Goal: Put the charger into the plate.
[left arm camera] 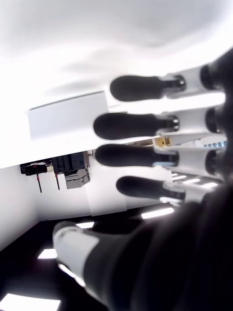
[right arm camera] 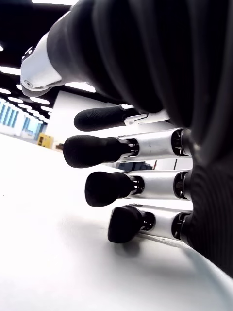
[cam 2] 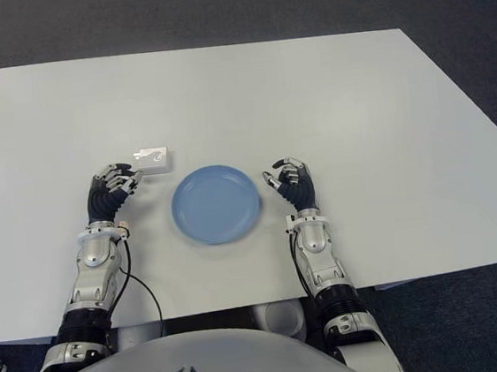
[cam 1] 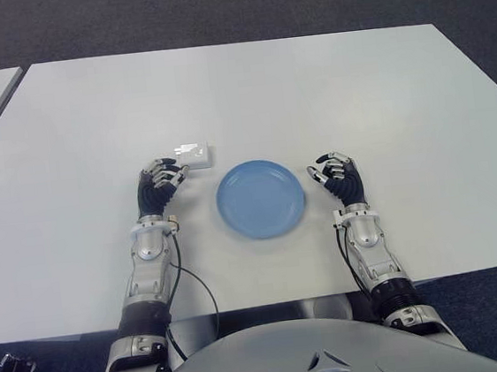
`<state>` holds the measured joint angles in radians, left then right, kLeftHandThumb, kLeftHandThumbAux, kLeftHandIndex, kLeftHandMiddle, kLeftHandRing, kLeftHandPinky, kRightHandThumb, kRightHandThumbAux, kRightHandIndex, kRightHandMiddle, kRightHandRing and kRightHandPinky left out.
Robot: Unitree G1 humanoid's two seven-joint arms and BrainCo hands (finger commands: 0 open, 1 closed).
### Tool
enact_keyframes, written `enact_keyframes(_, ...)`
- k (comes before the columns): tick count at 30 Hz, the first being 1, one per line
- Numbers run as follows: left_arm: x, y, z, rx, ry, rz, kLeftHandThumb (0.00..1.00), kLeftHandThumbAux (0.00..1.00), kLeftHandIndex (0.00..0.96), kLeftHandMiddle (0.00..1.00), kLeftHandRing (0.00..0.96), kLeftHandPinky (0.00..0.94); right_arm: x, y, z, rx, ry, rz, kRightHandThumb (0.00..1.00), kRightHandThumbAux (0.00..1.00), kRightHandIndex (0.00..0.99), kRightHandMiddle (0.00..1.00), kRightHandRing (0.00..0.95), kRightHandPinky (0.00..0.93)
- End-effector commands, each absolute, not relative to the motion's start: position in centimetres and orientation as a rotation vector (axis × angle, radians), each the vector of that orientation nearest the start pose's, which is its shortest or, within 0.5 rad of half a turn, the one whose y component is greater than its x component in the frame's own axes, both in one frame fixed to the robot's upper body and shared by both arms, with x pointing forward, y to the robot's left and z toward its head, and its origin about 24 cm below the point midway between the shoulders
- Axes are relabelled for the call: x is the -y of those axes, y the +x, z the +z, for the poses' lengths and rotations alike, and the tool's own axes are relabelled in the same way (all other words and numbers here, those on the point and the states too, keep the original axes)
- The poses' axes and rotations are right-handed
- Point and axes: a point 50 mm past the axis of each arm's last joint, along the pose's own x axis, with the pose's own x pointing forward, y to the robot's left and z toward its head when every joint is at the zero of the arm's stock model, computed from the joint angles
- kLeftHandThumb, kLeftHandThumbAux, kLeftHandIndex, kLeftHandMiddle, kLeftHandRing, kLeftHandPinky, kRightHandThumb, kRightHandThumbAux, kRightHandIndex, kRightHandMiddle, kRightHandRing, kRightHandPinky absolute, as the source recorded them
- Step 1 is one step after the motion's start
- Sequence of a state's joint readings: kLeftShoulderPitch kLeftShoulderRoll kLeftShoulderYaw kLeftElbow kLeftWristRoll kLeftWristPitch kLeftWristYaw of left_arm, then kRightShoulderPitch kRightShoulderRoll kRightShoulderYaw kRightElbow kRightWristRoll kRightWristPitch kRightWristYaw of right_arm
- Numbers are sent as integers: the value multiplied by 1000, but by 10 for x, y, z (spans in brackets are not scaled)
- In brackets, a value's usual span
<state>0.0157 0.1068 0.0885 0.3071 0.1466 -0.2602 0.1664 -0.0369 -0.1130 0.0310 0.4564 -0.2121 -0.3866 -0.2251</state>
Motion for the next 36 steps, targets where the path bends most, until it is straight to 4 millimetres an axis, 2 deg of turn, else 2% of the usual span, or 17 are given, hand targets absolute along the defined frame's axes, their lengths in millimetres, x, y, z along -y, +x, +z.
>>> enact_keyframes(1, -198, 240, 7, 16, 376, 202, 831, 682, 392, 491, 594, 583, 172, 242, -19, -36, -314, -100, 699, 733, 435, 758, 782, 804)
enact_keyframes(7, -202, 241, 13, 67, 556, 177, 831, 683, 386, 501, 621, 632, 171, 242, -19, -41, -317, -101, 699, 733, 435, 760, 782, 799)
enact_keyframes(12, -205, 248, 26, 150, 734, 190, 830, 683, 384, 507, 601, 570, 171, 242, -19, -42, -319, -100, 700, 732, 436, 767, 787, 809)
enact_keyframes(15, -205, 255, 38, 243, 940, 168, 831, 682, 385, 512, 596, 568, 170, 242, -19, -44, -325, -99, 700, 732, 436, 767, 787, 808)
enact_keyframes(21, -205, 260, 45, 321, 1189, 104, 836, 675, 425, 471, 505, 474, 169, 242, -21, -53, -330, -95, 699, 732, 435, 763, 784, 799)
enact_keyframes(22, -206, 261, 46, 322, 1210, 94, 790, 684, 422, 422, 439, 422, 169, 242, -21, -55, -329, -94, 698, 733, 435, 762, 782, 795)
enact_keyframes(24, -209, 265, 45, 303, 1266, 76, 750, 692, 419, 367, 367, 363, 170, 242, -22, -59, -325, -93, 698, 733, 435, 760, 781, 790)
enact_keyframes(27, -212, 271, 43, 273, 1323, 62, 681, 513, 229, 214, 201, 210, 171, 242, -22, -62, -322, -92, 697, 733, 435, 752, 772, 769)
enact_keyframes(30, -211, 275, 42, 261, 1353, 57, 663, 432, 118, 125, 104, 101, 171, 242, -22, -64, -320, -92, 696, 734, 435, 748, 768, 763)
enact_keyframes(33, -211, 279, 42, 257, 1384, 54, 639, 357, 40, 54, 39, 33, 171, 242, -23, -66, -317, -93, 696, 734, 435, 747, 767, 766)
enact_keyframes(36, -210, 283, 41, 252, 1418, 47, 608, 294, 16, 22, 15, 13, 171, 242, -23, -69, -313, -93, 696, 734, 435, 748, 769, 772)
